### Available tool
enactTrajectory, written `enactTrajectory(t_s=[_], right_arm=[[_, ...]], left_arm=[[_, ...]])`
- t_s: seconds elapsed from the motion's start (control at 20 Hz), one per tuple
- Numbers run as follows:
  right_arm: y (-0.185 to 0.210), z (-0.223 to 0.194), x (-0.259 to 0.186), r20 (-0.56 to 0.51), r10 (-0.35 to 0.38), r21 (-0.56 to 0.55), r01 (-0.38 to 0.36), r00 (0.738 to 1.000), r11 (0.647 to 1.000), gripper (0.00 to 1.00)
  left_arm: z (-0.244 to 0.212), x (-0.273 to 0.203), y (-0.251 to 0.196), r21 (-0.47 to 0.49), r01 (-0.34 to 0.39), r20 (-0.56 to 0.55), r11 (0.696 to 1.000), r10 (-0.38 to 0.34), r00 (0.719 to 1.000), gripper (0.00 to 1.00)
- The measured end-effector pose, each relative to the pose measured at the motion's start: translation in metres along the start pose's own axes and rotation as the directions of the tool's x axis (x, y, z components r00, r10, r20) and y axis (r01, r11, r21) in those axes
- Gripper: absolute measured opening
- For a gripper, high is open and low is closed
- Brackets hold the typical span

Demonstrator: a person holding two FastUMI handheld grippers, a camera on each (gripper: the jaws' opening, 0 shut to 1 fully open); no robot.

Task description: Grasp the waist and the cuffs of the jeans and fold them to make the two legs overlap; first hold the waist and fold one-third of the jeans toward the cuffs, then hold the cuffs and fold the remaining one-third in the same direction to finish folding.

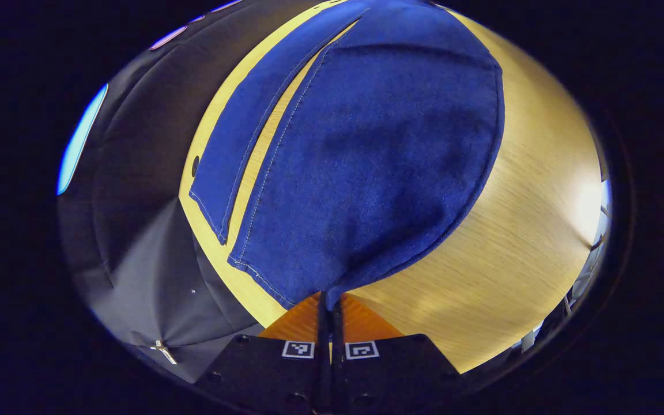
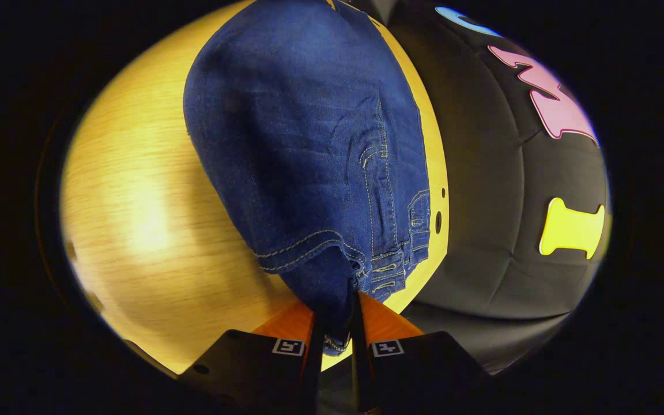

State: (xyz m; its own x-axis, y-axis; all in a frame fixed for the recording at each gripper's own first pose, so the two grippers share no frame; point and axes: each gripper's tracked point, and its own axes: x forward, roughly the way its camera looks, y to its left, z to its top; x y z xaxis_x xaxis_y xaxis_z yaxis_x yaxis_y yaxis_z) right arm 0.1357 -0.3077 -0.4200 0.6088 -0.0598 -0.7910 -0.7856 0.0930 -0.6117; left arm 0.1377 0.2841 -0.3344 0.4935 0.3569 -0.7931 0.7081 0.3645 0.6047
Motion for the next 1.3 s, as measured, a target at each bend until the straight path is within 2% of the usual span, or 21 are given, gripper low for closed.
enactTrajectory(t_s=[0.05,0.1,0.15,0.25,0.35,0.4,0.5,0.55,0.6,0.7,0.8,0.85,0.9,1.05,1.15,1.2,1.3], right_arm=[[0.000,0.000,-0.002,0.006,0.019,0.022,-0.019,1.000,1.000,0.25],[0.000,0.002,0.001,0.015,0.067,0.078,-0.068,0.998,0.995,0.14],[0.003,-0.002,-0.003,0.021,0.122,0.123,-0.124,0.992,0.985,0.12],[0.007,-0.001,-0.004,0.031,0.196,0.069,-0.198,0.980,0.978,0.09],[0.007,-0.002,-0.002,0.038,0.212,-0.035,-0.211,0.977,0.977,0.09],[0.006,-0.005,-0.003,0.027,0.222,-0.034,-0.221,0.975,0.975,0.09],[-0.006,-0.004,-0.003,0.027,0.202,-0.007,-0.202,0.979,0.979,0.09],[-0.012,-0.001,-0.010,0.036,0.187,0.009,-0.188,0.982,0.982,0.09],[-0.017,0.001,-0.017,0.036,0.178,0.027,-0.179,0.983,0.984,0.08],[-0.038,0.007,-0.027,0.061,0.152,0.012,-0.153,0.987,0.988,0.09],[-0.062,0.014,-0.039,0.096,0.120,0.025,-0.123,0.988,0.992,0.09],[-0.073,0.017,-0.044,0.098,0.121,0.073,-0.128,0.988,0.989,0.09],[-0.090,0.025,-0.048,0.107,0.114,0.150,-0.129,0.988,0.980,0.08],[-0.154,0.050,-0.052,0.149,0.020,0.327,-0.069,0.989,0.942,0.08],[-0.186,0.058,-0.048,0.169,-0.019,0.412,-0.053,0.985,0.910,0.09],[-0.202,0.061,-0.042,0.171,-0.033,0.440,-0.046,0.985,0.897,0.08],[-0.229,0.065,-0.029,0.172,-0.048,0.484,-0.042,0.984,0.874,0.08]], left_arm=[[0.001,0.000,-0.001,-0.002,-0.008,-0.001,1.000,0.008,1.000,0.06],[0.000,-0.001,-0.001,-0.010,-0.014,-0.005,1.000,0.014,1.000,0.06],[0.001,-0.001,-0.001,-0.022,-0.018,-0.008,1.000,0.017,1.000,0.06],[-0.002,-0.001,-0.004,-0.039,-0.009,-0.008,0.999,0.009,1.000,0.06],[-0.005,0.001,-0.009,-0.001,-0.015,-0.016,1.000,0.015,1.000,0.05],[-0.005,0.002,-0.006,0.001,-0.018,-0.021,1.000,0.018,1.000,0.05],[0.001,0.000,-0.008,-0.112,0.031,-0.016,0.993,-0.033,0.999,0.06],[0.006,0.000,-0.009,-0.188,0.069,-0.005,0.980,-0.071,0.997,0.06],[0.006,-0.001,-0.007,-0.264,0.106,0.010,0.959,-0.107,0.994,0.05],[0.013,-0.008,0.007,-0.385,0.118,0.025,0.915,-0.117,0.993,0.06],[0.024,-0.015,0.024,-0.507,0.113,0.053,0.854,-0.100,0.994,0.05],[0.031,-0.017,0.034,-0.578,0.117,0.066,0.808,-0.096,0.993,0.06],[0.032,-0.023,0.048,-0.645,0.123,0.082,0.754,-0.092,0.992,0.06],[0.059,-0.037,0.096,-0.807,0.129,0.131,0.576,-0.038,0.991,0.06],[0.083,-0.045,0.130,-0.862,0.152,0.168,0.483,-0.010,0.986,0.07],[0.088,-0.042,0.146,-0.881,0.154,0.172,0.447,-0.002,0.985,0.06],[0.094,-0.025,0.183,-0.905,0.153,0.172,0.396,0.012,0.985,0.05]])
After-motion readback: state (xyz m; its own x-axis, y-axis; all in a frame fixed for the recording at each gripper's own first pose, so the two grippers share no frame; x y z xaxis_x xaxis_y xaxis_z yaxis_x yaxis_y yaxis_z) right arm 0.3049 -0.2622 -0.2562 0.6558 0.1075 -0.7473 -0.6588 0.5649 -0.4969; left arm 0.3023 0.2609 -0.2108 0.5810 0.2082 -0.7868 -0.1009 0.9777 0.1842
